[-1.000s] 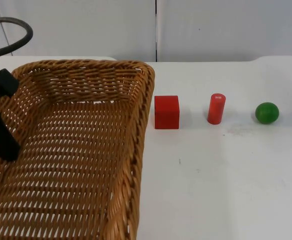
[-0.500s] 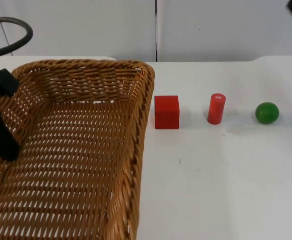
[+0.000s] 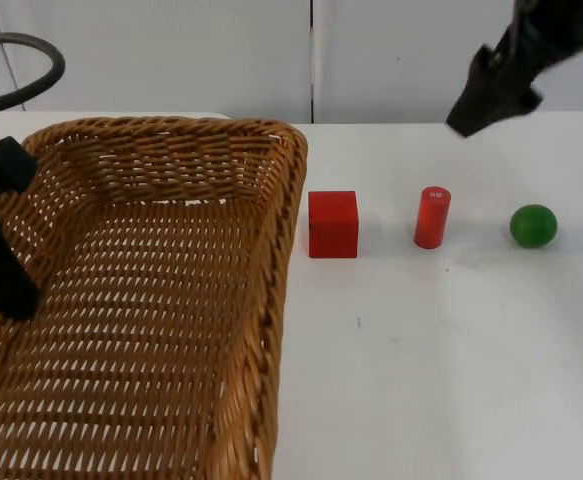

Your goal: Pick up the basket with the left hand and place the object to the left of the red cylinder into the basket with the right hand.

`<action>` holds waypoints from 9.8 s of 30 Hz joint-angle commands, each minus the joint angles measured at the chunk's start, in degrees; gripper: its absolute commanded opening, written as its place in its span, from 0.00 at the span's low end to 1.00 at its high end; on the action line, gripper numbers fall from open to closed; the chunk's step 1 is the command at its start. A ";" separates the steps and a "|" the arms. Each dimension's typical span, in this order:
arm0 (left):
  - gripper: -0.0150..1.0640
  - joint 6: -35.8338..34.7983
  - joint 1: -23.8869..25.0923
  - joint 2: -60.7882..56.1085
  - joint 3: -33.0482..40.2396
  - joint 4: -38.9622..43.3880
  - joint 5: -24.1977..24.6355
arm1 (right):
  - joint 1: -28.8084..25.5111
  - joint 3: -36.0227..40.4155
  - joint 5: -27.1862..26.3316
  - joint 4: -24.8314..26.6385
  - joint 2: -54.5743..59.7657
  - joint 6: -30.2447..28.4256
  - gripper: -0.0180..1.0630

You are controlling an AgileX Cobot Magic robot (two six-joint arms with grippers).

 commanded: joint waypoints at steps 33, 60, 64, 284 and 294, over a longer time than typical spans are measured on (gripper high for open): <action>0.01 0.08 -0.27 -0.65 -0.16 -0.49 0.45 | 4.88 -19.36 0.85 18.32 26.79 -22.13 0.99; 0.01 0.08 -0.27 -0.65 -0.16 -0.60 0.45 | 6.18 -19.81 -2.70 21.76 30.78 -26.20 0.91; 0.01 0.08 -0.27 -0.65 -0.16 -0.60 0.45 | 6.18 -19.81 -2.56 21.54 30.78 -26.20 0.78; 0.01 2.28 -0.27 -0.33 -0.16 -0.40 -3.96 | 27.81 35.73 -2.52 -1.34 -51.51 22.17 0.99; 0.01 3.44 -0.27 2.26 -0.16 -0.55 -9.28 | 27.92 35.73 -0.23 -1.01 -51.51 22.17 0.99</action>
